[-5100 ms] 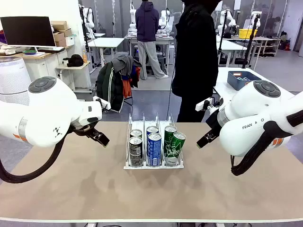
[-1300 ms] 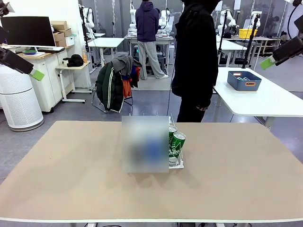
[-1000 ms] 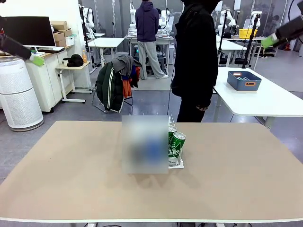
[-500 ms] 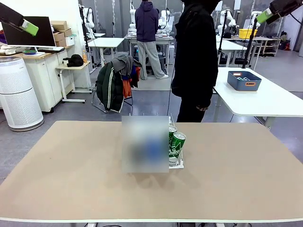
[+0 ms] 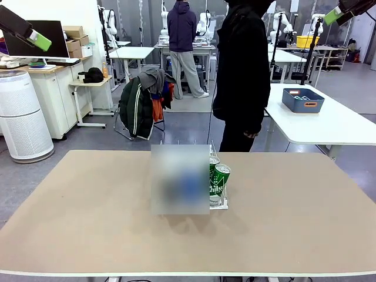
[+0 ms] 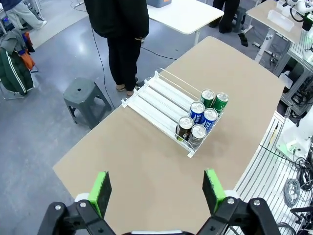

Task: Fill the beverage cans into the dispenser.
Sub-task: Pick up the Ionic drink handed by the human.

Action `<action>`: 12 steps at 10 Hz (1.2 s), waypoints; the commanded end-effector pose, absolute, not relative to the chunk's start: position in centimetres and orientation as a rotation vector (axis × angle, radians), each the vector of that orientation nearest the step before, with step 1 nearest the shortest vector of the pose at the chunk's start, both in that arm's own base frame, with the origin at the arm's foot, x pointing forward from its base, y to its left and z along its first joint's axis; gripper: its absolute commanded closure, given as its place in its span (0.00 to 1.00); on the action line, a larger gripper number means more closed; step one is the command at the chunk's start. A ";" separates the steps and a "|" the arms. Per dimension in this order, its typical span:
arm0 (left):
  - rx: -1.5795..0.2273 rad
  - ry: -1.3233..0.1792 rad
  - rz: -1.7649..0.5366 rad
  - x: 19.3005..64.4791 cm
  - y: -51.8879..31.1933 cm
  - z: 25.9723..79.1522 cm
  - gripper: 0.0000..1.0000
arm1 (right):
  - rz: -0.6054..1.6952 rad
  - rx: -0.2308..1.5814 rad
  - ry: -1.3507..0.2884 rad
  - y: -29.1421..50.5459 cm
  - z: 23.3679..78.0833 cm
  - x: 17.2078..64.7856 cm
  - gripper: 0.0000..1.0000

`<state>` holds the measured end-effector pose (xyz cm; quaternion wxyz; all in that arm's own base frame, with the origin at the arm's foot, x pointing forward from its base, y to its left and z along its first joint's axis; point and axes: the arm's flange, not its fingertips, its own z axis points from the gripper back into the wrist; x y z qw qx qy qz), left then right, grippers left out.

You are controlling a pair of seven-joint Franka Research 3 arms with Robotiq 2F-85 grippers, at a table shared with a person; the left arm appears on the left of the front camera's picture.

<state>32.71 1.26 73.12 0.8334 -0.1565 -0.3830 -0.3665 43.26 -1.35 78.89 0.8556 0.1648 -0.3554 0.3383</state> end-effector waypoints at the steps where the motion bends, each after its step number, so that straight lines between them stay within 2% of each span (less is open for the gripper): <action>1: -0.338 -0.831 -0.782 32.6 1.3 73.8 0.00 | 0.721 0.359 -0.740 -0.8 79.0 43.0 0.00; 5: -0.338 -0.831 -0.782 32.6 1.3 73.8 0.00 | 0.719 0.340 -0.743 -0.8 79.0 43.1 0.00; 10: -0.338 -0.831 -0.782 32.6 1.3 73.8 0.00 | 0.775 0.473 -0.657 -1.2 80.5 41.2 0.00; 12: -0.338 -0.831 -0.782 32.6 1.3 73.8 0.00 | 0.827 0.475 -0.681 -2.0 81.3 40.7 0.00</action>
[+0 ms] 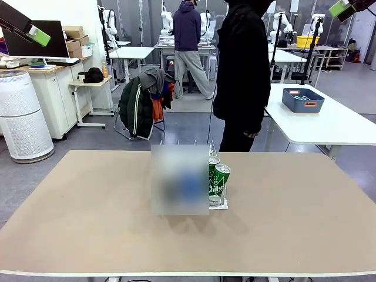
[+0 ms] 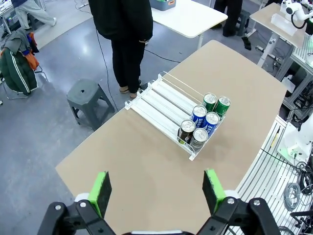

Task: Fill the beverage cans into the dispenser.
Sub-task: Pick up the Ionic drink handed by the human.

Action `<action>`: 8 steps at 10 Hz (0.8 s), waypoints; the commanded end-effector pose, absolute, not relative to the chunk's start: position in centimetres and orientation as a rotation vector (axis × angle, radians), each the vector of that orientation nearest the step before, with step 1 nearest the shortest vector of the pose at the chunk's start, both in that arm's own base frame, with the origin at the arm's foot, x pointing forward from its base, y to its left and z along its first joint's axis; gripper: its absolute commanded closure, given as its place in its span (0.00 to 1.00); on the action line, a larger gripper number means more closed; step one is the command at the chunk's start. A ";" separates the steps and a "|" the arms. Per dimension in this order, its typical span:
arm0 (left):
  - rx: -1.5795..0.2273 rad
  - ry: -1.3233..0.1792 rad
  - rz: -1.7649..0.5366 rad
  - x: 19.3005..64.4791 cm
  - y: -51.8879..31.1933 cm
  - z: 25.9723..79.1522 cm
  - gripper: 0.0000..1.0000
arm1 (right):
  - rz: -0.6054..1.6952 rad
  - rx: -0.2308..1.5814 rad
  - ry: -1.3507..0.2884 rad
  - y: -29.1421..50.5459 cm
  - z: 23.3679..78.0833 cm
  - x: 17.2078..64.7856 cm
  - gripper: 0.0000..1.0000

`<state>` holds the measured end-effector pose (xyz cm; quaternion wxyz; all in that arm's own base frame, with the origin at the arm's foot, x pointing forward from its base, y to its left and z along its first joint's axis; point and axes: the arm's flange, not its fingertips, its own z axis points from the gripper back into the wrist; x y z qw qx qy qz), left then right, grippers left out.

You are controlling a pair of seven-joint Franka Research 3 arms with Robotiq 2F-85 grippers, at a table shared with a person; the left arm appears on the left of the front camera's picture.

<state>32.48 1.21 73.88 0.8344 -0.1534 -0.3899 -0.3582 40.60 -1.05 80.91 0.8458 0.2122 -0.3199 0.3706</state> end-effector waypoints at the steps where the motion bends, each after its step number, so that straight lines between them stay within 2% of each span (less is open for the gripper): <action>1: -0.338 -0.831 -0.782 32.6 1.3 73.8 0.00 | 0.845 0.484 -0.687 -2.3 81.6 40.5 0.00; 4: -0.338 -0.831 -0.782 32.6 1.3 73.8 0.00 | 0.826 0.464 -0.732 -2.4 81.4 40.6 0.00; 8: -0.338 -0.831 -0.782 32.6 1.3 73.8 0.00 | 0.839 0.463 -0.689 -2.0 81.7 40.0 0.00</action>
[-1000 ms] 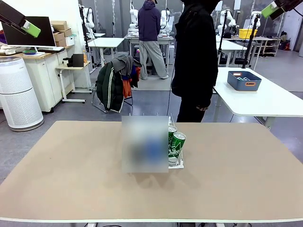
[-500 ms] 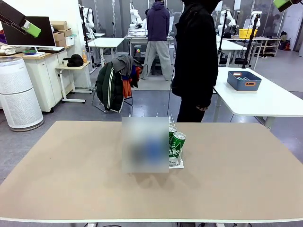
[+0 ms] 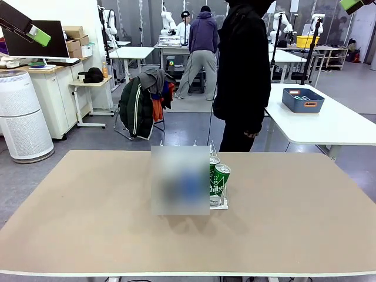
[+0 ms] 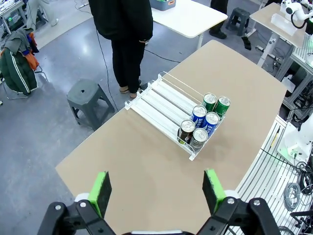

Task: Fill the beverage cans into the dispenser.
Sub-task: Pick up the Ionic drink handed by the human.

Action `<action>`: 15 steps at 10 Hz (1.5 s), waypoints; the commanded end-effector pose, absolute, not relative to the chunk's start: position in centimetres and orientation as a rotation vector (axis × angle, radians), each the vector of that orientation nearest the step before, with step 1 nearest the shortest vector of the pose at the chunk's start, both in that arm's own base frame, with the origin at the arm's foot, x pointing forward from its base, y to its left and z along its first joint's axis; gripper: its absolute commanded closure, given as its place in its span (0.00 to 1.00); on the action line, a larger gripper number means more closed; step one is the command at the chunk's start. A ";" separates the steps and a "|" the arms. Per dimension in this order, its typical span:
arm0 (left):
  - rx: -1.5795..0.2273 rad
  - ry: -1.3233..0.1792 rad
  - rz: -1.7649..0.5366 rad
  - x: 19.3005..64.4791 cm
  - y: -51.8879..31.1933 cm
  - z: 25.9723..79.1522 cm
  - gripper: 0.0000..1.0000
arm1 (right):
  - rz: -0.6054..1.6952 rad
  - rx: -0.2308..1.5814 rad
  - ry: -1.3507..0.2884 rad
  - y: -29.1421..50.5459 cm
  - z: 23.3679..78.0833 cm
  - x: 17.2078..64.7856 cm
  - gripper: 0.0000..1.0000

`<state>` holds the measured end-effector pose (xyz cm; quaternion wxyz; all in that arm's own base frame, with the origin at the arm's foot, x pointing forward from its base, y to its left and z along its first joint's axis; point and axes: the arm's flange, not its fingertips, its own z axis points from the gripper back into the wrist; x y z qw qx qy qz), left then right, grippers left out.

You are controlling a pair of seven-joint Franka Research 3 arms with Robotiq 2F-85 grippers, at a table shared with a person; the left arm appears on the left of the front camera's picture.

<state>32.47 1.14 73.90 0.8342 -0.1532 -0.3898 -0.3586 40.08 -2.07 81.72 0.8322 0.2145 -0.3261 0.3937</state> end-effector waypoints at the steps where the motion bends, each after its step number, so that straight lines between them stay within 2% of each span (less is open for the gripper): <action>1: -0.325 -0.826 -0.760 32.5 1.1 73.9 0.00 | 0.839 0.463 -0.689 -2.0 81.7 40.0 0.00; 2: -0.306 -0.816 -0.754 32.1 0.9 74.1 0.00 | 0.839 0.463 -0.689 -2.0 81.7 40.0 0.00; 5: -0.403 -0.727 -0.766 30.8 0.1 75.0 0.00 | 0.839 0.463 -0.689 -2.0 81.7 40.0 0.00; 7: -0.386 -0.673 -0.765 30.7 -0.1 75.5 0.00 | 0.839 0.463 -0.689 -2.0 81.7 40.0 0.00; 12: -0.335 -0.715 -0.818 29.4 -0.3 77.3 0.00 | 0.839 0.463 -0.689 -2.0 81.7 40.0 0.00; 15: -0.324 -0.714 -0.836 29.4 0.1 79.2 0.00 | 0.856 0.396 -0.711 -2.5 81.4 40.4 0.00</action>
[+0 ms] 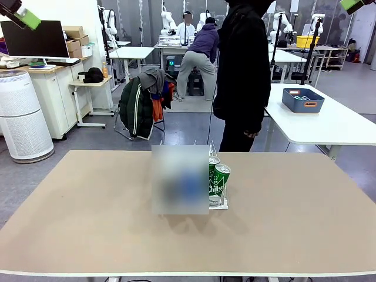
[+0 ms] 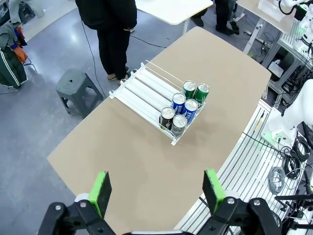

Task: Fill the beverage cans into the dispenser.
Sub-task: Pick up the Ionic drink handed by the human.

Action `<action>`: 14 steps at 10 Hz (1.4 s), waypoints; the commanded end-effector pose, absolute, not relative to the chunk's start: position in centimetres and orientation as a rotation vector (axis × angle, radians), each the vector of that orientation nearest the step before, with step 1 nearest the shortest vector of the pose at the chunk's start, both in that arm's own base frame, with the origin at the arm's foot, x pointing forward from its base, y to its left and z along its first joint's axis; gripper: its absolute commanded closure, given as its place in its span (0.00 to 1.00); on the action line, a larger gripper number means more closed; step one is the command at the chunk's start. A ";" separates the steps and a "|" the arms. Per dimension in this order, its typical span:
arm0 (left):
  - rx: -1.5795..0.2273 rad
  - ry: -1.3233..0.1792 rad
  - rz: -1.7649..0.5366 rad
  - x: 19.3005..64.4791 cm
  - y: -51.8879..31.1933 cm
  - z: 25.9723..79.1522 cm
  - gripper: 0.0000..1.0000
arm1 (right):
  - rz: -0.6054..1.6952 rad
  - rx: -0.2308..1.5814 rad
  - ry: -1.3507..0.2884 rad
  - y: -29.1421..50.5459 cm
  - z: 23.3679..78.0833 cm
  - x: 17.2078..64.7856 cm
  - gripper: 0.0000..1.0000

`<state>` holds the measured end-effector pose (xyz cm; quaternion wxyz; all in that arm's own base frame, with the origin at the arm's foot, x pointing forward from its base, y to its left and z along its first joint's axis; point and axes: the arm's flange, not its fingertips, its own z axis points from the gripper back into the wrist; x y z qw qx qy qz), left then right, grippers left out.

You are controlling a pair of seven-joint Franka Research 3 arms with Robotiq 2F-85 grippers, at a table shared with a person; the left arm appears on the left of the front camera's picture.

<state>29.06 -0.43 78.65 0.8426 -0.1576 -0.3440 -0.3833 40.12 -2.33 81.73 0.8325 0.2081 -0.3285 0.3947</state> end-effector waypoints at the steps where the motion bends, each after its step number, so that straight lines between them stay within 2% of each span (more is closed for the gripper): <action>1: -0.311 -0.719 -0.839 29.5 0.3 80.1 0.00 | 0.853 0.392 -0.714 -2.7 81.3 40.5 0.00; 6: -0.308 -0.737 -0.876 30.8 1.0 83.4 0.00 | 0.840 0.340 -0.762 -4.2 81.1 40.1 0.00; 9: -0.312 -0.779 -0.869 31.3 1.0 83.3 0.00 | 0.828 0.340 -0.769 -4.3 81.2 39.9 0.00; 14: -0.293 -0.745 -0.851 30.9 0.5 83.5 0.00 | 0.822 0.369 -0.760 -4.7 82.1 40.2 0.00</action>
